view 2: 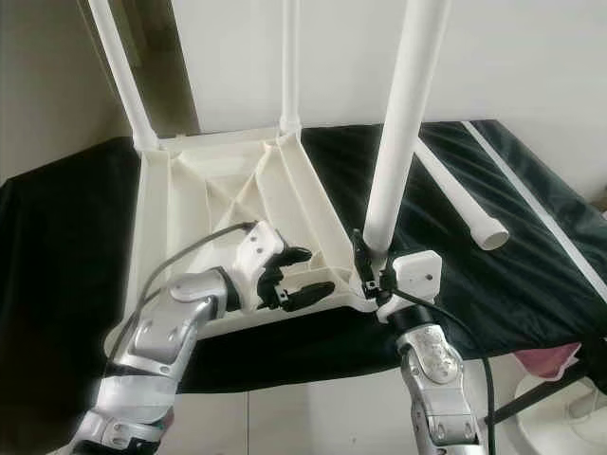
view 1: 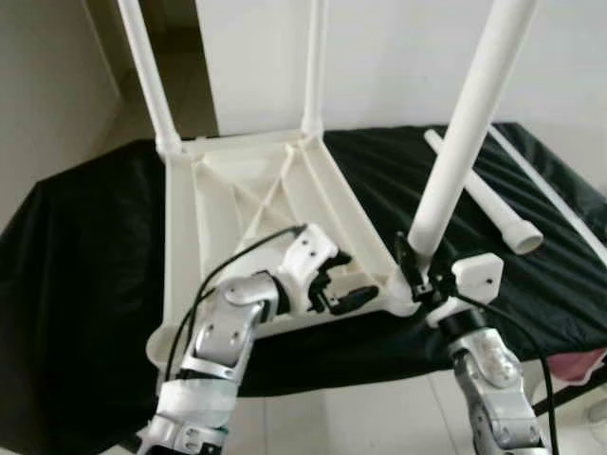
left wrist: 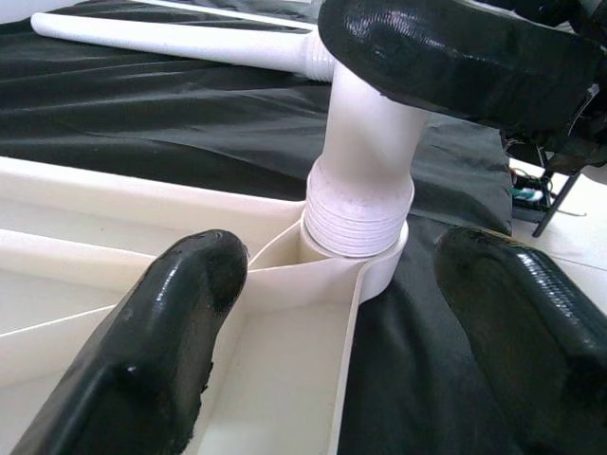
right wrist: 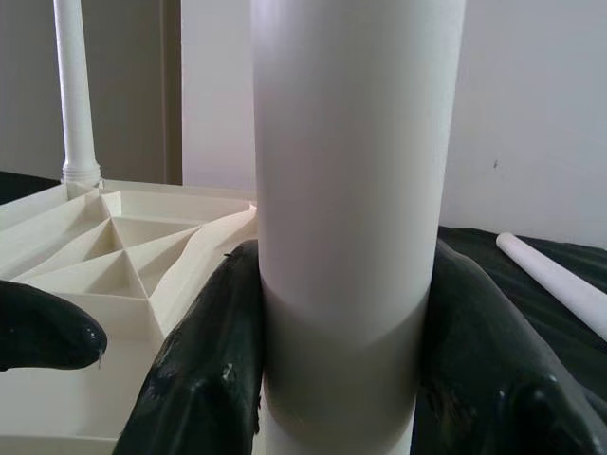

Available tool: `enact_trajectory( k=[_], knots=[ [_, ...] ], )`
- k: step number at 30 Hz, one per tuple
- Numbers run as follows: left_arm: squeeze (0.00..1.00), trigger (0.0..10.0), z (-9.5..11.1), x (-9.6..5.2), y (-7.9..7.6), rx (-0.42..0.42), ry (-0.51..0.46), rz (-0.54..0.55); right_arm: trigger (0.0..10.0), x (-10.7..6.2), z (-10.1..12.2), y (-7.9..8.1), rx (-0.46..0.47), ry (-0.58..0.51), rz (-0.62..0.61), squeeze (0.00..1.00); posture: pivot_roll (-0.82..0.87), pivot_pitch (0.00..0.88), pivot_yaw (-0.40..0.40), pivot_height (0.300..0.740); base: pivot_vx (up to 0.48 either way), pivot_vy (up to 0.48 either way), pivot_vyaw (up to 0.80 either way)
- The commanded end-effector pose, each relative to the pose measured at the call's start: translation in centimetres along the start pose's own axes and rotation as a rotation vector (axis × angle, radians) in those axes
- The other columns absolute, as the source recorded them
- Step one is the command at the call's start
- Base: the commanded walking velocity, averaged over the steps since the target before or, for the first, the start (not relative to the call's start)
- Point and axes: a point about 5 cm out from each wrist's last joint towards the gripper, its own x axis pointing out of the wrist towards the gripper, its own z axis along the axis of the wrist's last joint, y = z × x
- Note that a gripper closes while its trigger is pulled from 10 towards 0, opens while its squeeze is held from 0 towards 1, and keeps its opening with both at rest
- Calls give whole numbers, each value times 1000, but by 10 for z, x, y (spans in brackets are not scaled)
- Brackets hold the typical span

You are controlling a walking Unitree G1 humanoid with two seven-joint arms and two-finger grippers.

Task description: Building children table

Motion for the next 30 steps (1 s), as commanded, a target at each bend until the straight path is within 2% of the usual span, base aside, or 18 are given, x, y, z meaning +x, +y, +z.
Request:
enact_trajectory(
  k=[1,5,15,18,23,30],
  knots=[
    [0,10000,0,0,9,5,6,147,10000,-7,-18,4,1,94,33,0,42,0,15,740,0,0,0],
    [0,10000,4,-2,12,13,3,153,10000,-8,-21,15,-52,80,149,0,46,0,21,740,0,0,0],
    [0,10000,5,-4,15,18,8,166,10000,-15,-23,20,-52,67,170,0,55,0,23,740,0,0,0],
    [0,10000,6,-5,15,18,6,170,10000,-18,-25,19,3,74,131,0,57,0,25,740,0,0,0],
    [0,10000,7,-6,18,18,7,177,10000,-23,-30,11,187,85,-24,0,57,0,27,740,0,0,0],
    [0,10000,7,-8,22,33,19,188,10000,-25,-30,9,224,75,-61,0,54,0,25,740,0,0,0]
  ],
)
